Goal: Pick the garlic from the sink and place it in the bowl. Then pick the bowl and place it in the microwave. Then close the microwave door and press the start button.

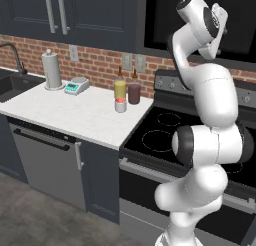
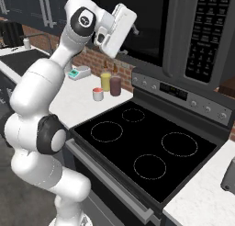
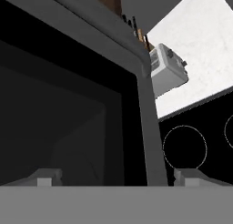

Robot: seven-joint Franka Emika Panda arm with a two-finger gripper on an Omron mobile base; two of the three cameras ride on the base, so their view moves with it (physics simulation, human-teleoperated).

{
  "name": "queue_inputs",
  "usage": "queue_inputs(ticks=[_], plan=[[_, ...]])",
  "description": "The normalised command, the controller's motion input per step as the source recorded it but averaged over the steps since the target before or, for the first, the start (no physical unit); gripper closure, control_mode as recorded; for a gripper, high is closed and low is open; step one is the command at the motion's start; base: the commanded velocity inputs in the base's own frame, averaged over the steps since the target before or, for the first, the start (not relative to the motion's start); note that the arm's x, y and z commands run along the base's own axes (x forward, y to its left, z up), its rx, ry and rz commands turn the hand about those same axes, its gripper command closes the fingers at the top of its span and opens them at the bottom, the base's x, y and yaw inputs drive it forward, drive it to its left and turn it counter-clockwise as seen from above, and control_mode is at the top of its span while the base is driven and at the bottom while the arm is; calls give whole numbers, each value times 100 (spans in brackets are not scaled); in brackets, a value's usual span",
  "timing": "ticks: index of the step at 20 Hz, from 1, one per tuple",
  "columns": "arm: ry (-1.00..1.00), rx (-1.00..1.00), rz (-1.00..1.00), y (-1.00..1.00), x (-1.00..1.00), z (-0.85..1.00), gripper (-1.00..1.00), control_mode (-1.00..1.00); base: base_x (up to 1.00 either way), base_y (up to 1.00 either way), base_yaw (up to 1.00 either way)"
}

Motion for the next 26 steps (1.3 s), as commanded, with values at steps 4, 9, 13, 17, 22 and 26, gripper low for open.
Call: queue_inputs(ticks=[4, 9, 13, 17, 22, 26], plan=[[-4, 1, 5, -39, 55, -2, -100, -100, 0, 0, 0], [-2, 1, 5, -37, 63, -4, -100, -100, 0, 0, 0], [-2, 0, 5, -31, 63, -11, -100, -100, 0, 0, 0], [-4, 0, 0, 4, -35, -3, -100, -100, 0, 0, 0], [-19, 0, 6, 12, -100, 0, -100, -100, 0, 0, 0], [-7, 0, 12, 17, -100, 0, -100, -100, 0, 0, 0]])
